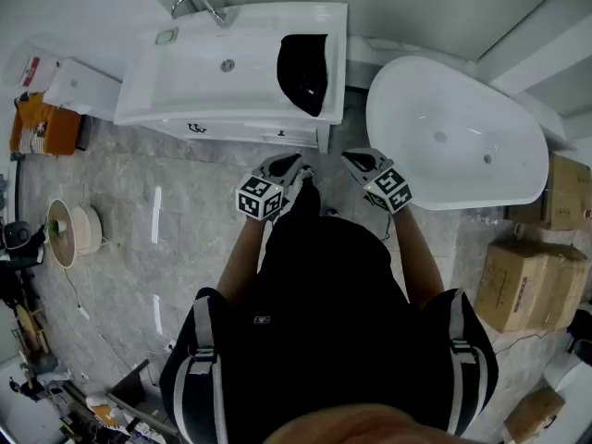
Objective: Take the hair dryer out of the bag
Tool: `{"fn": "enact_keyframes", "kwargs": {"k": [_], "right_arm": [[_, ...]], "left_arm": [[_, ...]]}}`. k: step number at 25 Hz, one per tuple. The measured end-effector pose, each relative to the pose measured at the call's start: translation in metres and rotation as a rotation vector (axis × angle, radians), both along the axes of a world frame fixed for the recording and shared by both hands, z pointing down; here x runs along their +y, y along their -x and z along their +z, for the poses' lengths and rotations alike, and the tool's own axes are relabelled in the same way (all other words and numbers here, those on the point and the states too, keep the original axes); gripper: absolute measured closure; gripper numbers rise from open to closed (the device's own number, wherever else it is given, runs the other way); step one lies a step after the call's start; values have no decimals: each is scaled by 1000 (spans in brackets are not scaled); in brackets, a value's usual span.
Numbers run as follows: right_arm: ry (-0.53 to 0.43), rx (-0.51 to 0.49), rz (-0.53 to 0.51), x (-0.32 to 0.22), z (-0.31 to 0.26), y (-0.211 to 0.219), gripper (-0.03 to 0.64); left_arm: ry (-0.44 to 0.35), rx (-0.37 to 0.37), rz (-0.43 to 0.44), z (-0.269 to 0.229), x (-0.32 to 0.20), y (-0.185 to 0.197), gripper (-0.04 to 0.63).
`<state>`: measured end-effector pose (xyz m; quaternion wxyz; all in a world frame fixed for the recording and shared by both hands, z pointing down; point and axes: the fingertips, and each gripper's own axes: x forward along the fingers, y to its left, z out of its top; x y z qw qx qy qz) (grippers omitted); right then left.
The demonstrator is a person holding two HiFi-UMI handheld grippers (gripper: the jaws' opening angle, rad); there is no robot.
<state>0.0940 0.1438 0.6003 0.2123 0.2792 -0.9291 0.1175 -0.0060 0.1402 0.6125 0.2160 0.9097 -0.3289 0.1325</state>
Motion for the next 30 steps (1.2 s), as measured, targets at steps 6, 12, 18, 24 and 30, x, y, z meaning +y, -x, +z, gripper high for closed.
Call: {"fn": "enact_keyframes", "kwargs": {"k": [6,12,18,24,30], "right_arm": [[0,4,0,9,0,-4,558],[5,3,14,13,2,-7,558],[6,-6,20,17,2,-4,558],[15,-5,18,21,6,-1,557],[23,1,14,22,8,2,557]], "left_arm": [[-13,-11,9,-4,4,-5,580],[-23,-22,22,-5,6,-9,580],[-26,-24,27,-7,7,-7,579],[-22,-21,22,-5,10,-5,578],[-15,-20,17,-4,10,-1,578]]}}
